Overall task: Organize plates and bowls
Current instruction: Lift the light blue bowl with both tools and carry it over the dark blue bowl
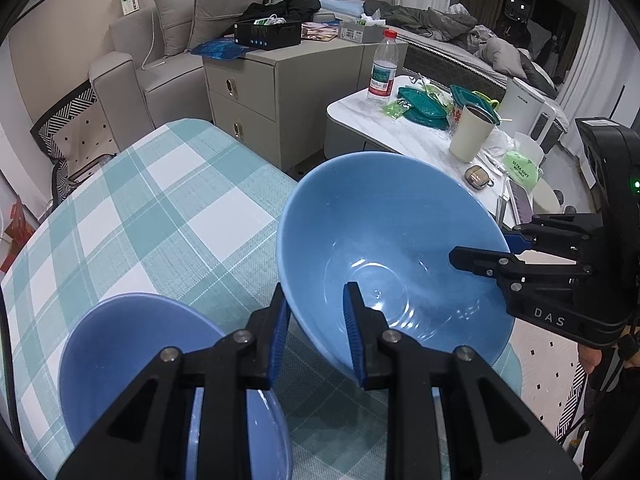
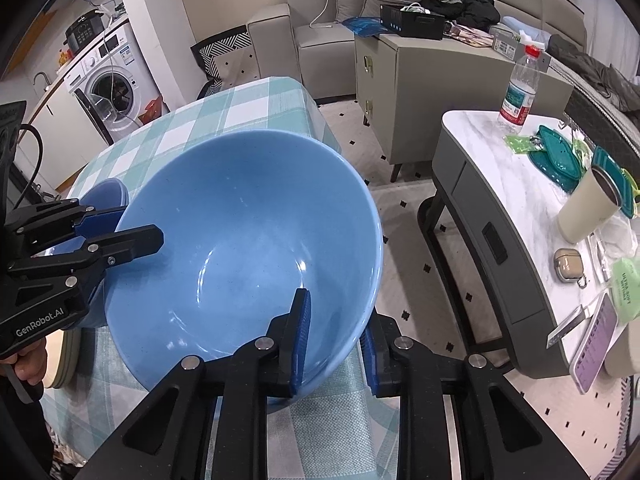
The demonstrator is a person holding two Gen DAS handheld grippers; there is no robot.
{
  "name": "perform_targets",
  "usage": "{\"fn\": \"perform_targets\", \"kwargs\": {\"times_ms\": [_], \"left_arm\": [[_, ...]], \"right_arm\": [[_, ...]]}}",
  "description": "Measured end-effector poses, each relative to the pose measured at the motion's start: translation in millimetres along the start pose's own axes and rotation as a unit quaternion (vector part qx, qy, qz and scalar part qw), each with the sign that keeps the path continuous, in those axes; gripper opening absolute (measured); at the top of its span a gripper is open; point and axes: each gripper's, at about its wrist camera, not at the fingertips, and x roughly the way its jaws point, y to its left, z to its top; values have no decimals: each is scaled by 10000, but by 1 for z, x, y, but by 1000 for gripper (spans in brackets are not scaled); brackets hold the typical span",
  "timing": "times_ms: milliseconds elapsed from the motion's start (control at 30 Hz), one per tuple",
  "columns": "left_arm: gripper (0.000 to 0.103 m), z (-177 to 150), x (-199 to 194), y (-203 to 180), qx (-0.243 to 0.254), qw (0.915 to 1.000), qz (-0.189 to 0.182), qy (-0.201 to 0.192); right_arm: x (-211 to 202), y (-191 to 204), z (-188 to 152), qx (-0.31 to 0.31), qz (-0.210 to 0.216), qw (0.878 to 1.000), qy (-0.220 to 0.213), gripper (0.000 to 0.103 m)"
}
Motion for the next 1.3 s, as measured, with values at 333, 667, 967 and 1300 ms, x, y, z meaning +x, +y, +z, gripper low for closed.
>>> {"fn": "perform_targets", "kwargs": {"times_ms": [333, 667, 967, 1300], "left_arm": [[25, 1, -27, 8, -141, 9995, 64, -279], [25, -3, -61, 26, -314, 9975, 235, -593], [25, -13, -86, 46, -539, 9946, 412, -779], [25, -23, -112, 68, -733, 9910, 578, -963]], "right_arm": [[-24, 17, 13, -249, -85, 9995, -172, 23], [-47, 48, 29, -602, -80, 9976, -338, 23], [-56, 81, 43, -904, 13, 9950, -428, 23], [-66, 114, 55, -1199, 99, 9913, -526, 23]]}}
